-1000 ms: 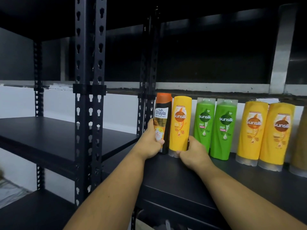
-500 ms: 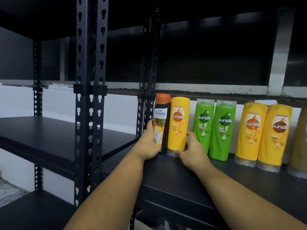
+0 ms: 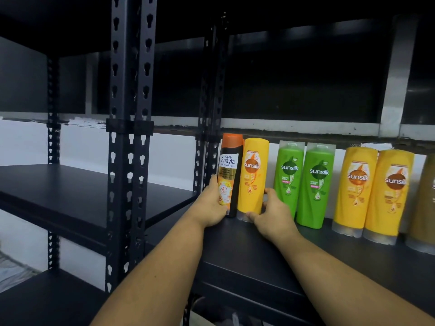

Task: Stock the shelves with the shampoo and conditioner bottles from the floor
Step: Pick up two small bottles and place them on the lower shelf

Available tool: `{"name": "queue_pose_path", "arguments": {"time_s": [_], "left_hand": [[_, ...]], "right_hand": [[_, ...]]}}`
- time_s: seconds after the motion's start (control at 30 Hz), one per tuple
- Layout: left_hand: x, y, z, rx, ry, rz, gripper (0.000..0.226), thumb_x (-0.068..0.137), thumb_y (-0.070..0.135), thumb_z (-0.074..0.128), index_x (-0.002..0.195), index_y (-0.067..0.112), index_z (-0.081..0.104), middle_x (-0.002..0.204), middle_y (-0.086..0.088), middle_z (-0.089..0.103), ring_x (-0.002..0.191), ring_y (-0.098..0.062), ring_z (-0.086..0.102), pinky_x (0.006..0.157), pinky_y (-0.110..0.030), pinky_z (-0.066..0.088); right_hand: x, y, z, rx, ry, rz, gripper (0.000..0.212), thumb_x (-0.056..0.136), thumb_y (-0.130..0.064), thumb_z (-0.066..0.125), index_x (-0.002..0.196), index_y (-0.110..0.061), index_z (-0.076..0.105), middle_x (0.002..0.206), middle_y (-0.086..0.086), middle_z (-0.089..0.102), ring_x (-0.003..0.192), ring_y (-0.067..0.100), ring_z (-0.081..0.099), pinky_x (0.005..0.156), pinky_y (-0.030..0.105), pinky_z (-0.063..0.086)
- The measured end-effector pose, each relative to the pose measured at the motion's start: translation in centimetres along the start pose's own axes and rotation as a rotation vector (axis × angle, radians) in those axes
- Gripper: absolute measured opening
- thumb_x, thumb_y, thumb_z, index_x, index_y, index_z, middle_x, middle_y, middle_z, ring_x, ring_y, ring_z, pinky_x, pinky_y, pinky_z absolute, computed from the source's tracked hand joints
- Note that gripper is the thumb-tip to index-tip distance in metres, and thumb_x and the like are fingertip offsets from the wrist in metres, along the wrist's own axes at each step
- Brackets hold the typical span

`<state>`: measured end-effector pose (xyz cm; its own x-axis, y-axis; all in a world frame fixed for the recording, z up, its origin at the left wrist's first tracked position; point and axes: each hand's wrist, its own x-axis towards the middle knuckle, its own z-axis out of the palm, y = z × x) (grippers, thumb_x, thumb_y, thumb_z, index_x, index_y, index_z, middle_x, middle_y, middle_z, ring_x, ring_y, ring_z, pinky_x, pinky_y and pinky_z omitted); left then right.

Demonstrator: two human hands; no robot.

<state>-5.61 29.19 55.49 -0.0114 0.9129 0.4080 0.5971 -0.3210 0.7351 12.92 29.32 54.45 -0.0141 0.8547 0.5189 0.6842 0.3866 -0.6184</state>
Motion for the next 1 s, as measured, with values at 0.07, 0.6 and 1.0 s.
{"name": "queue_pose_path", "arguments": {"time_s": [0.07,0.6,1.0], "left_hand": [[-0.1,0.0,0.1,0.010,-0.001,-0.022,0.088,0.089,-0.002,0.067,0.156,0.030,0.018,0.137,0.003,0.054,0.125,-0.017,0.053,0.097,-0.032,0.043],[-6.6,2.9,-0.5,0.598,-0.134,-0.122,0.062,0.098,0.054,0.053,0.153,0.027,0.039,0.146,-0.004,0.054,0.130,-0.026,0.054,0.104,-0.044,0.050],[-17.3,5.1,-1.5,0.642,-0.226,0.076,0.055,0.108,0.050,0.033,0.156,0.022,0.042,0.162,0.003,0.039,0.151,-0.016,0.032,0.124,-0.036,0.024]], "right_hand": [[0.0,-0.1,0.1,-0.028,0.006,0.003,0.064,0.081,-0.024,0.081,0.134,-0.018,0.047,0.113,0.008,0.068,0.106,0.030,0.064,0.088,0.038,0.053],[-2.6,-2.1,-1.6,-0.572,-0.084,0.006,0.041,0.097,-0.049,0.058,0.110,-0.011,0.067,0.111,0.010,0.068,0.103,0.032,0.066,0.074,0.035,0.050],[-11.6,-3.0,-7.9,-0.526,-0.556,-0.248,0.054,0.105,-0.054,0.032,0.145,-0.023,0.050,0.150,0.005,0.051,0.138,0.025,0.046,0.110,0.038,0.040]]}}
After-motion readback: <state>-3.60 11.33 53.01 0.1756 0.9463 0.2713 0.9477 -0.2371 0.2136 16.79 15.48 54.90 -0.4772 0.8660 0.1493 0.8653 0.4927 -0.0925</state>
